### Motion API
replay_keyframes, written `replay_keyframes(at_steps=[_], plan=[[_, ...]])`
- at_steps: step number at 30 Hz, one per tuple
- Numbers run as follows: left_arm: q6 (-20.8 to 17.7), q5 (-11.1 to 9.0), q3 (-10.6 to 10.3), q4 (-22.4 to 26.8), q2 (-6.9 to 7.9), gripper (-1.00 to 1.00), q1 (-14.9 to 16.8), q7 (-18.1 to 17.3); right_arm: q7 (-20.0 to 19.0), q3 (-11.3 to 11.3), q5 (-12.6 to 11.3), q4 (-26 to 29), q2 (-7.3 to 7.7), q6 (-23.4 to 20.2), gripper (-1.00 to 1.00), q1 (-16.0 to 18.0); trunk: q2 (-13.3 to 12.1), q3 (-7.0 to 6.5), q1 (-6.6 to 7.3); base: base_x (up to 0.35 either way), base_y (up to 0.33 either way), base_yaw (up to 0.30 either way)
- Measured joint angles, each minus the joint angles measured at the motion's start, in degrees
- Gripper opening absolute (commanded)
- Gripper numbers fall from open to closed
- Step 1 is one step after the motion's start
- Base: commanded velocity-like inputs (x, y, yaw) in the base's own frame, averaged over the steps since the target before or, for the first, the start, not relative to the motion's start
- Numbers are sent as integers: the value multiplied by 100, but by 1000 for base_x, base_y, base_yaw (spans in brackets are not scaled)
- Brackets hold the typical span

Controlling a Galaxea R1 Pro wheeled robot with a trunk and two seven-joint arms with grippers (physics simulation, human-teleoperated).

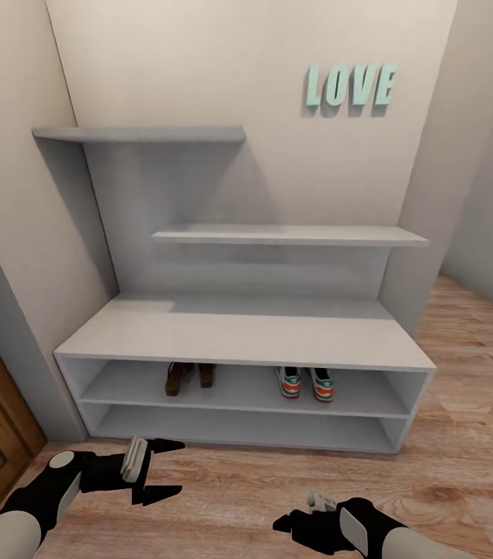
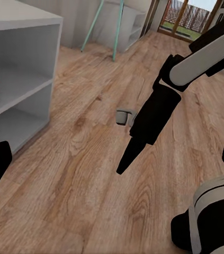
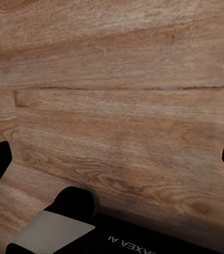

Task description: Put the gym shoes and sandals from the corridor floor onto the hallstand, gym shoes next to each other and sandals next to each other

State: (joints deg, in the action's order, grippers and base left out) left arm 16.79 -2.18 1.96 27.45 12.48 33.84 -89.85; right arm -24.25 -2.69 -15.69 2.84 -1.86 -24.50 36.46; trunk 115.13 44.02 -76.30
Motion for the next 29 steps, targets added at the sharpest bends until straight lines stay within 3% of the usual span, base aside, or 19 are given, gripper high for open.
replay_keyframes(at_steps=[29], plan=[[0,3,-9,-4,-74,100,-2,0,0,0,0,-2,0,1,100,0,0,0,0,0,0,0]])
